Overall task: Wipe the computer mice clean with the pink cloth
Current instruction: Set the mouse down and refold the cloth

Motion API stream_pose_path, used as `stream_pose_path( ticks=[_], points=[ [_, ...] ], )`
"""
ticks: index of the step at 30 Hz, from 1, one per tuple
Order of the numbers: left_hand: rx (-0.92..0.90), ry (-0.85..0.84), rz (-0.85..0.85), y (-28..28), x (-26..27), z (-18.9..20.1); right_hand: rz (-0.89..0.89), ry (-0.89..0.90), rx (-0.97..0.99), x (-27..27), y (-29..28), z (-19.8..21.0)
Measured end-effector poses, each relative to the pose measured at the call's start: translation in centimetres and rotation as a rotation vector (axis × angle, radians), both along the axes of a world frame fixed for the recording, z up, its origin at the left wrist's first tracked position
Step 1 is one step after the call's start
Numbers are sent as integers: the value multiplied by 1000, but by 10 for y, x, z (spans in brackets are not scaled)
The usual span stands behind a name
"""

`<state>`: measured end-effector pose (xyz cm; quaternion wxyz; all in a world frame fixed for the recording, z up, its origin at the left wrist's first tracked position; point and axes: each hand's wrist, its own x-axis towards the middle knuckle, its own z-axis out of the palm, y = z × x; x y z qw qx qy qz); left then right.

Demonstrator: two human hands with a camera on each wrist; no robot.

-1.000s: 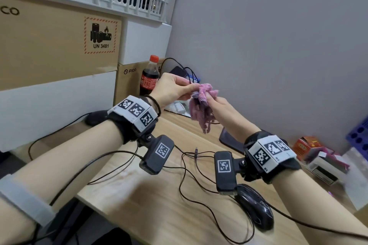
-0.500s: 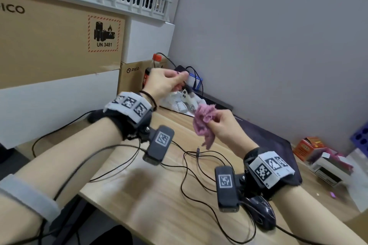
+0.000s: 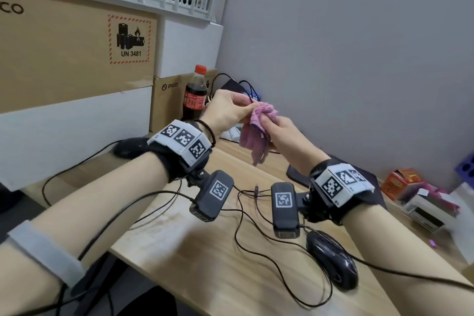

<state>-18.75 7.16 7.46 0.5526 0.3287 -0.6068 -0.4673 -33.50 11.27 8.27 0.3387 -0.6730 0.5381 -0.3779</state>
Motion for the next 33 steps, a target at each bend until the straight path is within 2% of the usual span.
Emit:
stream_pose_path(
  ticks=[2,7,9,17,21,25,27,31,33],
  points=[
    [-12,-19,18,1,0,0,-8,30,-24,1,-5,-3],
    [-38,-50,87,-1,4,-11,-15,-61,-58,3,-4,-21],
    [-40,-47,82,0,4,-14,-17,-46,-82,4,2,-21],
    [23,-42,58,8,9,-25,-12,-99,21,-1,9,-26],
    [271,217,205,-12,61,-21,-99,-135,120,-27,20,-38],
    [426,295,375,-31,116,-39,-291,-236,115,-52,21,-51],
    [515,356,440,-36,127,-55,-283,-265,134,-46,18,-52],
    [621,402,501,-40,134,-75,-186,-29,146,-29,12,-56],
    [642,367,500,-38,137,-80,-157,42,152,-23,10,-58]
  ],
)
